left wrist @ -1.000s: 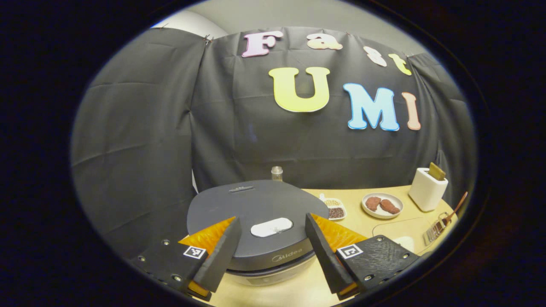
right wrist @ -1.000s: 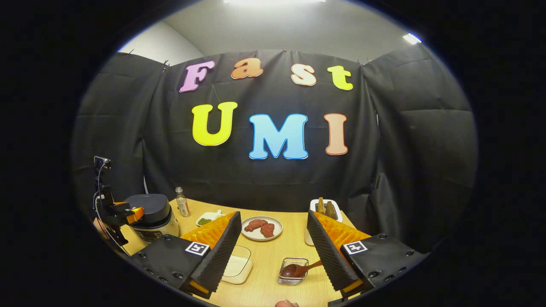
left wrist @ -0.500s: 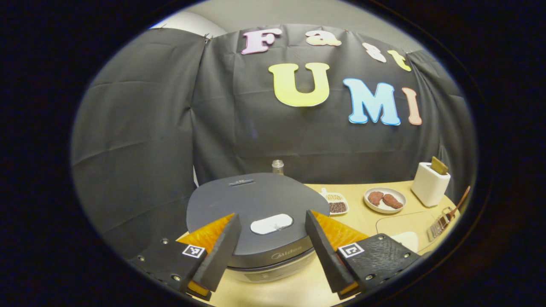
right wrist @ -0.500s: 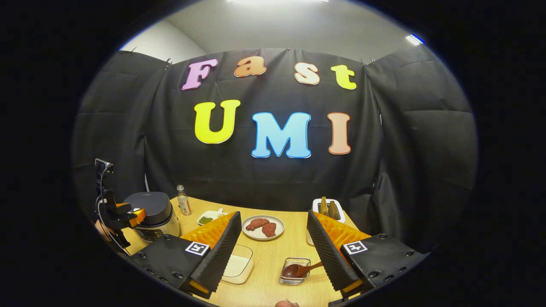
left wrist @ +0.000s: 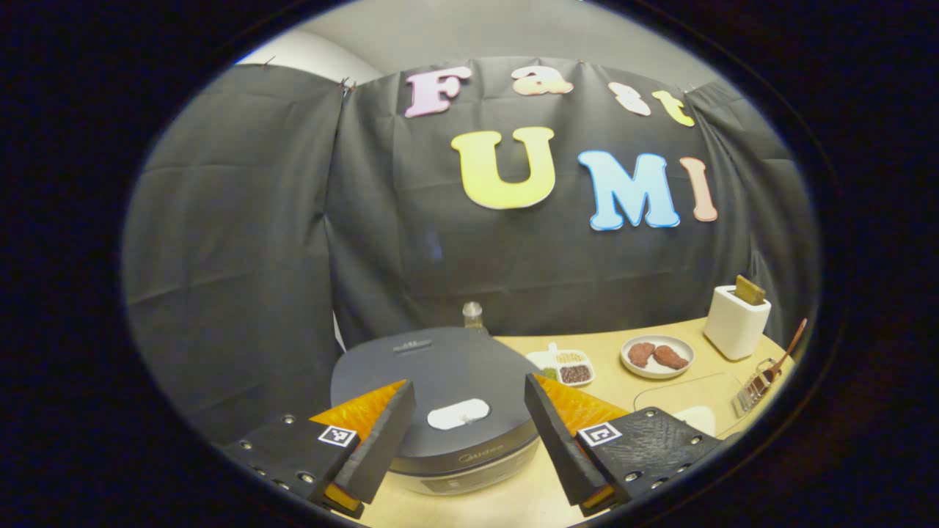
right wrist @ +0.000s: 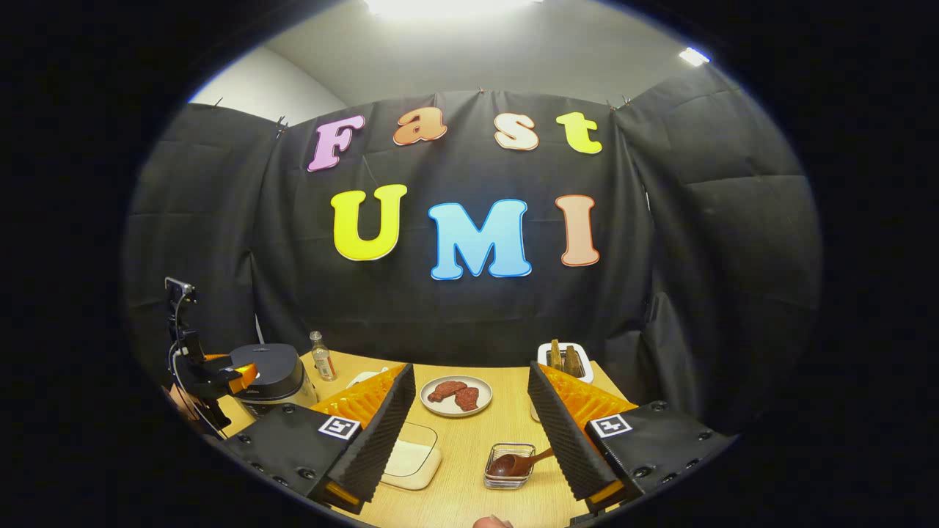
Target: Close the left gripper, press the button to open the rice cooker; take a wooden spoon from the chopstick holder with the right hand, scoop a spoonful of rice and pour it into the rice cooker, then put the wooden spoon back into the chopstick holder.
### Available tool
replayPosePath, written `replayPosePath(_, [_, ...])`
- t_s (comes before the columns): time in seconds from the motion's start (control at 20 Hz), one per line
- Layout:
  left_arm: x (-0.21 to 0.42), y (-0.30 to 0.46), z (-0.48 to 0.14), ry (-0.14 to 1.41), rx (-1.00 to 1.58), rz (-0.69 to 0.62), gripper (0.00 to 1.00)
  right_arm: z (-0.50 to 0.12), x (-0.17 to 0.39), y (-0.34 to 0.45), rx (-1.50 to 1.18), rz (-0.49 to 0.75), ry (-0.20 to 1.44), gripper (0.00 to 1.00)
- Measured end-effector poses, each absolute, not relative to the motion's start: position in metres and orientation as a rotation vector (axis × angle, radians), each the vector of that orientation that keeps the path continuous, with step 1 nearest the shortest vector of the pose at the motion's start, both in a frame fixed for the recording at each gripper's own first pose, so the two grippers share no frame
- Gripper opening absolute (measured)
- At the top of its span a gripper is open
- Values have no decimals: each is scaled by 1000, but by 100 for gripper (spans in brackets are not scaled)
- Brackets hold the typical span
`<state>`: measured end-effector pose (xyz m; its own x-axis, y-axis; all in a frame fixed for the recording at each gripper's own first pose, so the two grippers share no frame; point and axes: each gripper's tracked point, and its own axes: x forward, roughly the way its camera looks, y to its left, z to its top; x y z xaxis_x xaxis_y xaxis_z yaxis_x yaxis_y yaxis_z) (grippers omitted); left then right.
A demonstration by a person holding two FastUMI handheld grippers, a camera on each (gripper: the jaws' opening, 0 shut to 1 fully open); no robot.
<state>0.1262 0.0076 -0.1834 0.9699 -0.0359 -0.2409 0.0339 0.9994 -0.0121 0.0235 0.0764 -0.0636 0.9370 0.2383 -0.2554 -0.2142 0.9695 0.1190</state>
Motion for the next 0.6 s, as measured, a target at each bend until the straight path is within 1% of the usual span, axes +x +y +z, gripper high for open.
replayPosePath(0.1, [110,-11,-149,195,-8,-49,92,-59,20,69,103,238,253,93])
replayPosePath(0.15, [101,-19,-131,174,-9,-46,92,-57,17,65,109,243,243,98])
replayPosePath(0.2, [88,-27,-113,149,-7,-40,92,-54,15,61,115,249,230,93])
replayPosePath(0.25, [76,-35,-98,127,-4,-40,92,-50,11,58,119,257,214,98])
replayPosePath(0.4, [38,-66,-53,65,4,-62,92,-40,3,46,109,274,163,98])
replayPosePath(0.6, [-5,-88,-20,24,-3,-112,92,-30,-6,41,122,270,131,98])
